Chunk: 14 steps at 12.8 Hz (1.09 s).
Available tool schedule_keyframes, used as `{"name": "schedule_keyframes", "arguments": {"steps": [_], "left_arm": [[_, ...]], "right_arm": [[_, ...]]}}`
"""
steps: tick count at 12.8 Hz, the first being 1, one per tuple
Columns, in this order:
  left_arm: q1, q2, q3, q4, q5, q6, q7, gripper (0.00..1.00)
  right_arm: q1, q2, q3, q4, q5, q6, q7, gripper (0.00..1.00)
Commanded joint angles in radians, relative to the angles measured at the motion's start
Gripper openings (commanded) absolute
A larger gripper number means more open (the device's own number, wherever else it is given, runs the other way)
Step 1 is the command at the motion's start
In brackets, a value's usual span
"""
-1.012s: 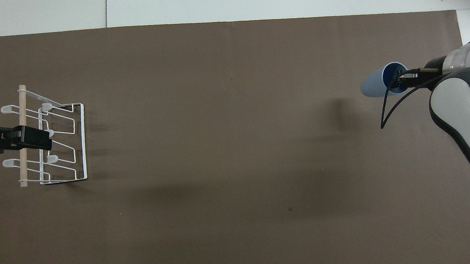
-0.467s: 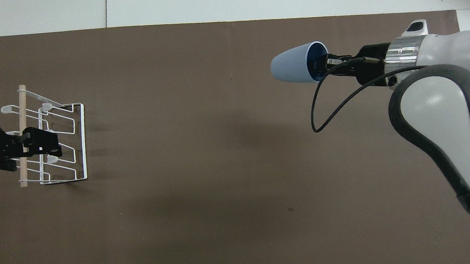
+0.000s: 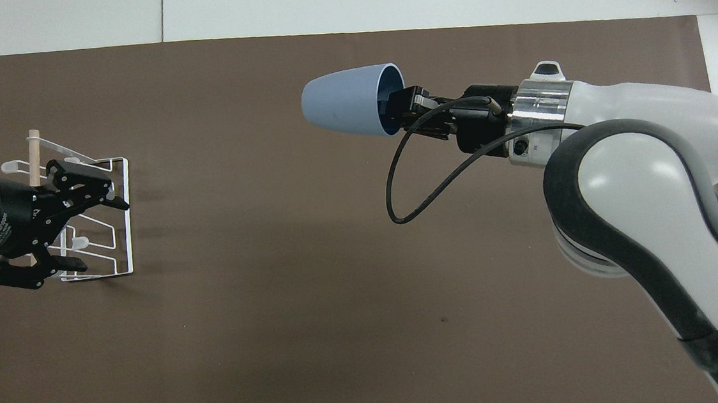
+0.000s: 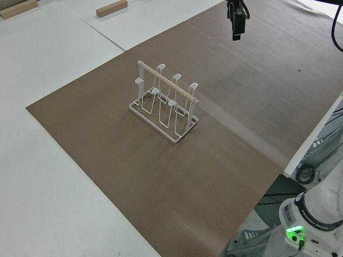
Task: Hang cup on cup holder
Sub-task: 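Lift the blue cup with the right gripper while the left gripper rises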
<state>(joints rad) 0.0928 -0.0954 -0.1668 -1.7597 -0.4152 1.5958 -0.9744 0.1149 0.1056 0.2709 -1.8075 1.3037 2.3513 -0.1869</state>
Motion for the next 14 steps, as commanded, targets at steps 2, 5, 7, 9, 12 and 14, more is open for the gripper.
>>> {"name": "schedule_keyframes", "arguments": {"steps": [2,5,7,9,12,14], "left_arm": [[0.05,-0.038,-0.002,-0.049,-0.242,0.099,-0.322,1.0],[0.056,-0.033,-0.004,-0.049,-0.436,0.193,-0.447,1.0],[0.077,-0.03,-0.005,-0.043,-0.54,0.197,-0.442,1.0],[0.079,-0.029,-0.013,-0.034,-0.594,0.196,-0.426,1.0],[0.062,-0.032,-0.042,-0.035,-0.623,0.202,-0.351,1.0],[0.041,-0.035,-0.051,-0.038,-0.62,0.191,-0.305,1.0]], "right_arm": [[-0.014,-0.036,0.076,-0.016,0.271,0.002,-0.014,0.0],[-0.008,-0.067,0.126,-0.059,0.431,0.042,-0.014,0.0],[0.006,-0.064,0.172,-0.059,0.439,0.144,-0.014,0.0],[0.006,-0.061,0.206,-0.062,0.442,0.212,-0.008,0.0],[0.006,-0.066,0.237,-0.079,0.442,0.243,-0.008,0.0],[0.006,-0.066,0.261,-0.079,0.442,0.252,-0.011,0.0]]}}
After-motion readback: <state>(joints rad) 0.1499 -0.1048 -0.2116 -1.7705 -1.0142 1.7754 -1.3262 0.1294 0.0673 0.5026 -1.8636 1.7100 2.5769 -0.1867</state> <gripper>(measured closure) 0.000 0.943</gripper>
